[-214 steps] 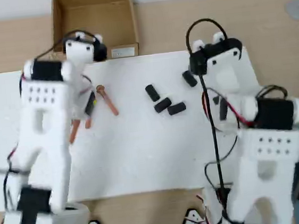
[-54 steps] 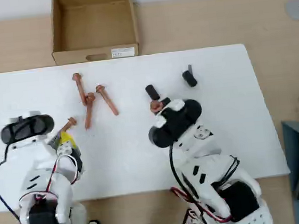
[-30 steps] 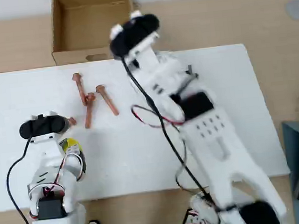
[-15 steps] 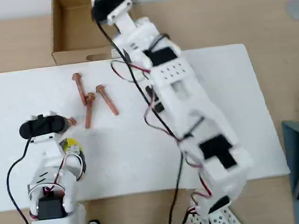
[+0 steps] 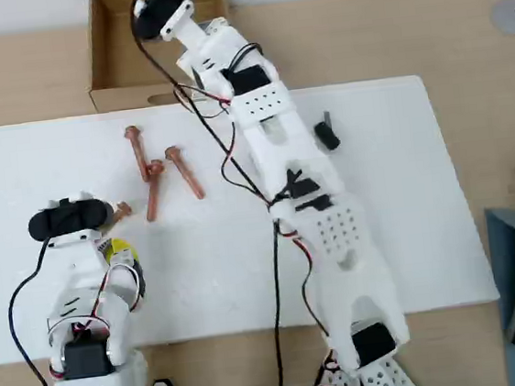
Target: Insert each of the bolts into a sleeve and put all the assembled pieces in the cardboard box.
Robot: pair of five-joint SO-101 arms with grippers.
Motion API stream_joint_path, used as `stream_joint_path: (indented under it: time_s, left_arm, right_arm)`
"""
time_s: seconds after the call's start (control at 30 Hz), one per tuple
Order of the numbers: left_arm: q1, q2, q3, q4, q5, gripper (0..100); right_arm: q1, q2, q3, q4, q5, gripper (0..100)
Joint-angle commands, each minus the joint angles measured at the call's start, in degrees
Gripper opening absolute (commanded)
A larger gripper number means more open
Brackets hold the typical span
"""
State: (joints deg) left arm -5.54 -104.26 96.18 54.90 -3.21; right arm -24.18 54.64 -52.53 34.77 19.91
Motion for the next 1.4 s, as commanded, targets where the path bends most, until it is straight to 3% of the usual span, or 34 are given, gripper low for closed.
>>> stream_joint_path:
  time_s: [0.0,0.13,0.33,0.77,1.37]
  left_arm:
    - [-0.3,-0.3,0.4,-1.1,-0.4,0]
    - [-0.3,-0.3,0.4,-1.1,-0.4,0]
    - [-0.2,-0.3,0.4,-1.1,-0.4,0]
    - [-0.2,-0.3,0.4,-1.1,-0.4,0]
    - [-0.3,-0.3,0.4,-1.1,-0.4,0]
  right_arm:
    - [0.7,3.0,-11.4,2.5,3.3,1.2]
    - [0.6,7.8,-18.4,5.6,5.0,1.8]
    - [0.7,11.7,-23.7,7.6,5.9,11.7]
    - [0.7,11.7,-24.1,8.6,6.0,11.8]
    - [0.7,8.6,-43.2,36.0,5.7,11.8]
